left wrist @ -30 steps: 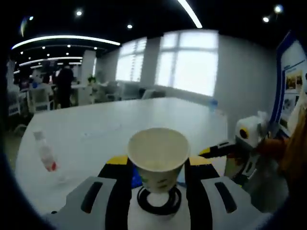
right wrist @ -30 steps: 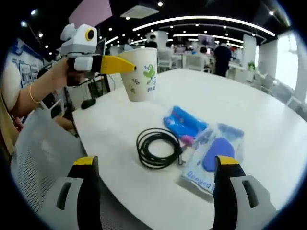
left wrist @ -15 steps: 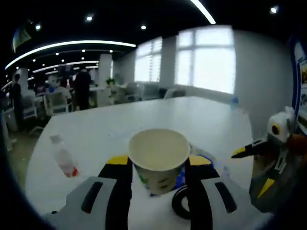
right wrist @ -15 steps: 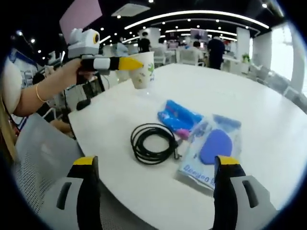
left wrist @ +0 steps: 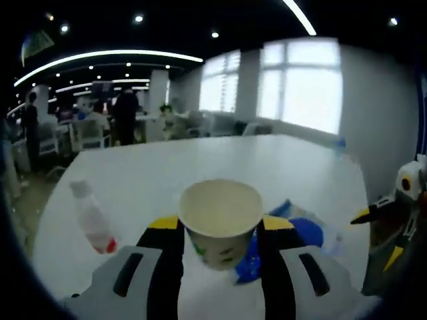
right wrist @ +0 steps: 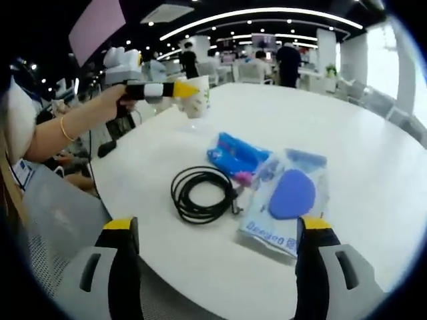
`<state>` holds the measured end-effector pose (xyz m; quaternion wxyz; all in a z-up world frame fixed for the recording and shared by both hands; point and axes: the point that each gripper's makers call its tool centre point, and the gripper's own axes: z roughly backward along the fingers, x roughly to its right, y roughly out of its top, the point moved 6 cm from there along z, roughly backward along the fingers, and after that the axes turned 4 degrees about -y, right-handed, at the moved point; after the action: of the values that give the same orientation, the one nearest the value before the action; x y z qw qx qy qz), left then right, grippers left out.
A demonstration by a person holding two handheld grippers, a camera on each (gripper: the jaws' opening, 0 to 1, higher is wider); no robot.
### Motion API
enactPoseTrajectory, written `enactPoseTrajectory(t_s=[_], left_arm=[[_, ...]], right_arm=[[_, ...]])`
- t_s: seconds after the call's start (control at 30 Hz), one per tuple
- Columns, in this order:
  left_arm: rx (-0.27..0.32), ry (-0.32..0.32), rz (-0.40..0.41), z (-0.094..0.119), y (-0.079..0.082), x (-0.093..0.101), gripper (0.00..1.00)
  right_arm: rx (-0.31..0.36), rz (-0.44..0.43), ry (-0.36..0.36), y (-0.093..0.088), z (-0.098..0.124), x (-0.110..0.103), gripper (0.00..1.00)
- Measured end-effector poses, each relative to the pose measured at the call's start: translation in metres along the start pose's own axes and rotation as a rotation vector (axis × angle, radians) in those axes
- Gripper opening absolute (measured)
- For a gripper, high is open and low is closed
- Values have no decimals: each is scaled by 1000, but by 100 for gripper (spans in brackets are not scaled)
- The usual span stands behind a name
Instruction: Arrange the tabletop items into an orderly group along one side of the table until the central work area is clear of visible clutter.
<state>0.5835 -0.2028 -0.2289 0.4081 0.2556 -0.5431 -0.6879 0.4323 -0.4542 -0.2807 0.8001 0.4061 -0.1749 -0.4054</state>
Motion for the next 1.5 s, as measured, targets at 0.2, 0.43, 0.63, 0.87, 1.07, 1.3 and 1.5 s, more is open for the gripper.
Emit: enactPoseTrajectory(t_s=[0.2, 0.43, 0.63, 0.87, 1.07, 1.3, 1.5], left_arm=[[-18, 57, -50, -13, -7, -18, 41], [-20, 121, -65, -30, -17, -34, 41], [-22, 172, -38, -41, -26, -44, 41], [-47, 221, -45, -48, -38, -54, 41], [-65, 279, -15, -55, -51, -64, 41], [-76, 294, 16, -59, -61, -69, 41], [-104, 310, 30, -60, -70, -73, 41]], right_arm=[[-22, -2, -12, -4, -1, 2, 96], [-40, -18, -31, -7, -1, 7, 96], [-58, -23, -35, -10, -2, 8, 95], [-74, -20, -41, -12, -3, 9, 95], [-91, -13, -41, -14, -5, 9, 95], [-104, -10, -42, -16, -5, 10, 94], [-113, -3, -34, -17, -6, 9, 94]])
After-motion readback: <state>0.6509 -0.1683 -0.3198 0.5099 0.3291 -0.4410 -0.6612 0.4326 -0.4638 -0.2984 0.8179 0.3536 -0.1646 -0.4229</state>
